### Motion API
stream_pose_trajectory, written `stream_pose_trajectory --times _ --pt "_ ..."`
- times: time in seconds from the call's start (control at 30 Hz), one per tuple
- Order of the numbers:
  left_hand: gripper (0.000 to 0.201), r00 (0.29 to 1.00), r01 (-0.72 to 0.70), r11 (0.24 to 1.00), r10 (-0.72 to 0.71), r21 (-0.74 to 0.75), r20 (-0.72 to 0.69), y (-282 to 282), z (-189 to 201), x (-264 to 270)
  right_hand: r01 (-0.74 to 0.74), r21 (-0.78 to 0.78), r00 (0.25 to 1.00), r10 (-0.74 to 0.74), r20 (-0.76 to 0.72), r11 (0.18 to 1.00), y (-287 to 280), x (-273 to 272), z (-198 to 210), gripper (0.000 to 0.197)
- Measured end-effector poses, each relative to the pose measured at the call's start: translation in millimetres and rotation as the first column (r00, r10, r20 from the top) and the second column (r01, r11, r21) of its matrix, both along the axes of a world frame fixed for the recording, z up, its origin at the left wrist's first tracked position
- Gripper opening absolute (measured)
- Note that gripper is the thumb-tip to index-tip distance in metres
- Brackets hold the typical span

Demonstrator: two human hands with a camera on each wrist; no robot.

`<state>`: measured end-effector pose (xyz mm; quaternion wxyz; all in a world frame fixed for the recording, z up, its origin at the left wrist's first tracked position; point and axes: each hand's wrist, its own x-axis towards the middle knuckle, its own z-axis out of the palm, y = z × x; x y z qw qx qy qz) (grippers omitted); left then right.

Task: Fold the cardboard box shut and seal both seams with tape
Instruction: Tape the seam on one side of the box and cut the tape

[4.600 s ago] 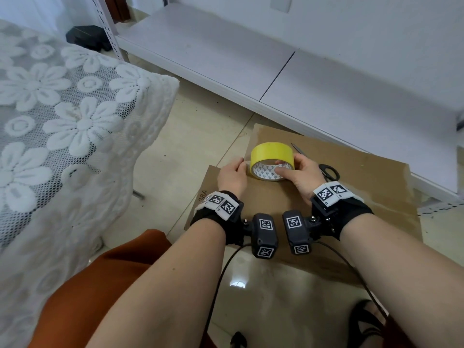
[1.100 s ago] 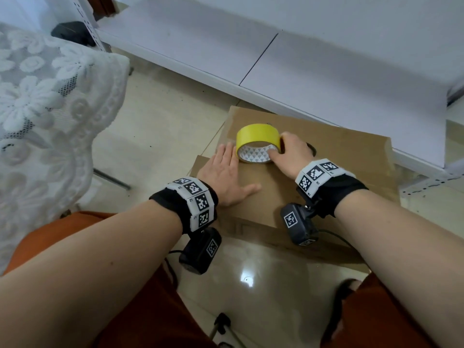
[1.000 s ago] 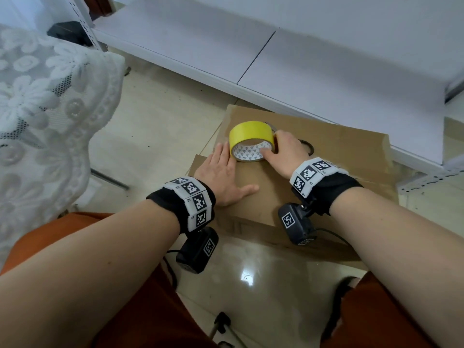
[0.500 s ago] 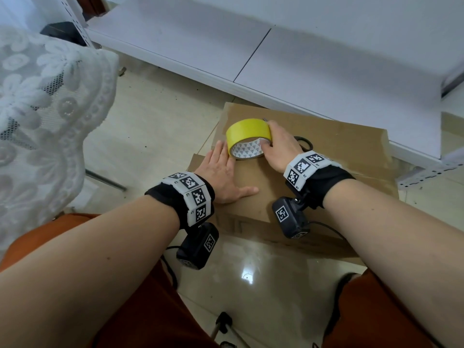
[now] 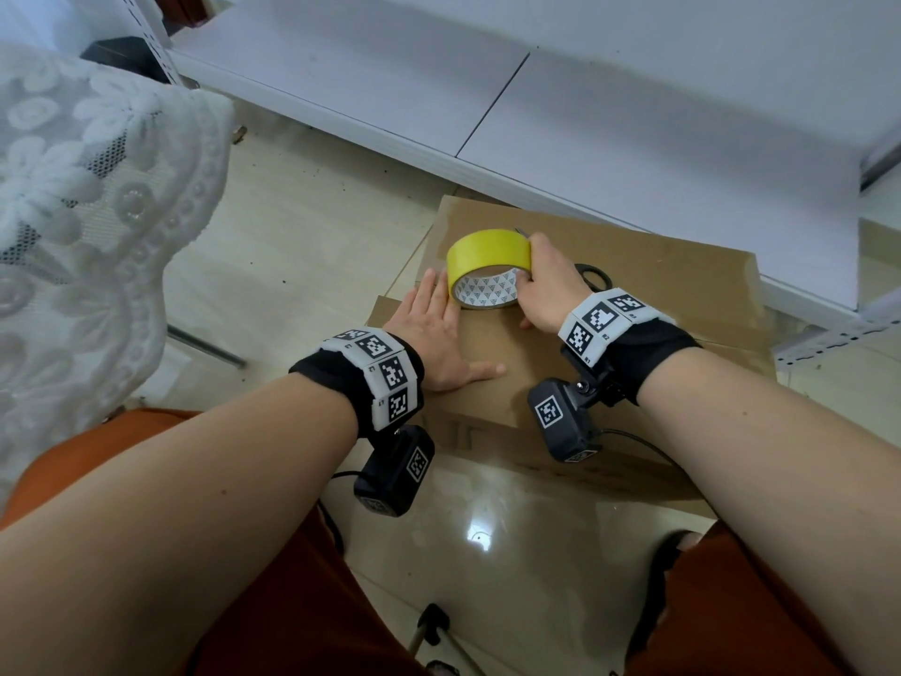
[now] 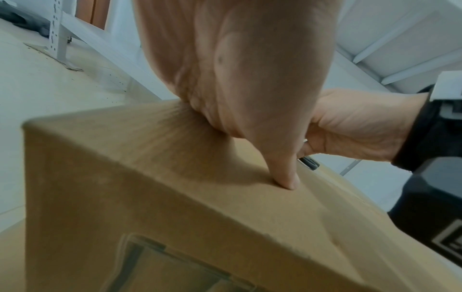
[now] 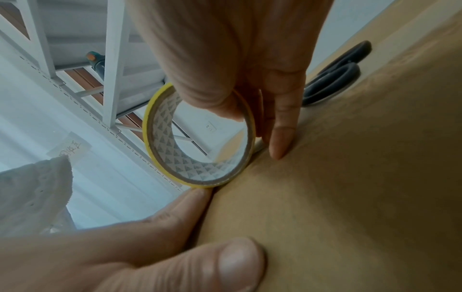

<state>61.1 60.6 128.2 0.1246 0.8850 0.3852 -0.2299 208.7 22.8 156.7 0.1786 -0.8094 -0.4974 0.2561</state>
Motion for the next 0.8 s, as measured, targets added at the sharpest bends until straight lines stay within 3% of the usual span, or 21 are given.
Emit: stream_pose_trajectory --times 0.23,0.33,0.47,0.6,0.8 --pt "0.12 1.0 -0.002 1.0 0.002 -0.013 -0.014 -0.6 2.1 0.7 0.061 -0.05 0.996 -0.064 -0.063 0.997 -1.5 0.9 6.1 0.009" --pt "0.119 1.0 0.001 1.0 -0.002 -0.016 -0.011 -1.0 3.7 1.2 0.055 -0.062 0.998 -0.057 -0.036 0.997 -1.9 1.7 5.1 0.007" --pt "0.12 1.0 -0.006 1.0 0.006 -0.029 0.01 -0.8 5.2 1.5 0.06 -0.071 0.997 -0.056 0.054 0.996 -2.7 9.9 4.4 0.018" --pt "0.12 1.0 -0.007 0.999 0.007 -0.032 0.014 -1.9 5.7 2.4 0.038 -0.063 0.995 -0.031 0.097 0.997 -7.8 13.8 3.7 0.008" --pt "0.119 1.0 -0.012 1.0 0.012 -0.028 0.002 -1.8 6.7 2.0 0.043 -0.086 0.989 -0.031 0.142 0.995 -11.9 22.5 4.9 0.015"
